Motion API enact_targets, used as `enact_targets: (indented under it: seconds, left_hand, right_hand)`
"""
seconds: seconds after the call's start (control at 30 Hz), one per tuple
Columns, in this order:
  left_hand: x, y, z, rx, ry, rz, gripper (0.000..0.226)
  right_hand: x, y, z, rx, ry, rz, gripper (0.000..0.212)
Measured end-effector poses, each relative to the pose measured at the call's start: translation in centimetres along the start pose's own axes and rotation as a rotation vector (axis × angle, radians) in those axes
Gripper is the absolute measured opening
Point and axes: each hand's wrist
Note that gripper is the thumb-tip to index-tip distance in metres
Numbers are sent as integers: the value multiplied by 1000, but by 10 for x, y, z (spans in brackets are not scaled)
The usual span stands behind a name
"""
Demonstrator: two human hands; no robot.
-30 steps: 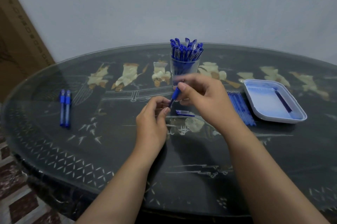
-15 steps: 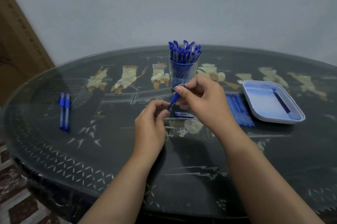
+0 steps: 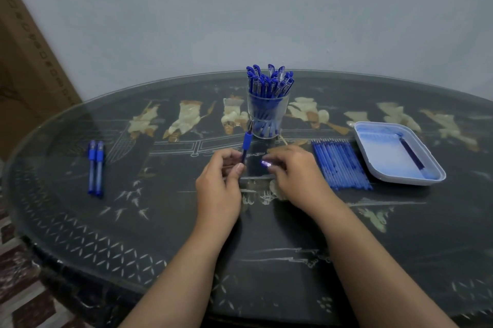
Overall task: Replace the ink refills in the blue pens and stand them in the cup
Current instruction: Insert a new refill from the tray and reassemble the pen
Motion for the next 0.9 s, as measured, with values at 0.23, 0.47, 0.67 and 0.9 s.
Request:
enact_targets:
  seconds: [0.23,0.47,0.67,0.9]
  left_hand:
    - [0,-1,2,-44,-36,43,32]
    - [0,-2,1,-61,-36,58,37]
    - [1,-1,-1,-59,-29,60,36]
    - [0,-1,-1,-46,-22,43,37]
  right_hand:
    - [2,46,36,-962,-117,-232,30]
    - [8,54,52,-954,53,-310,21]
    - [8,50,51,-694,144,-240,21]
    - [6,40,49,-575,195,-221,25]
Point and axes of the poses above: each hand's wrist, its own x-axis away from the middle knuckle, its own y-axis out of the back of the hand, z = x × y, and after that the axes turned 2 degrees about z, right-handed
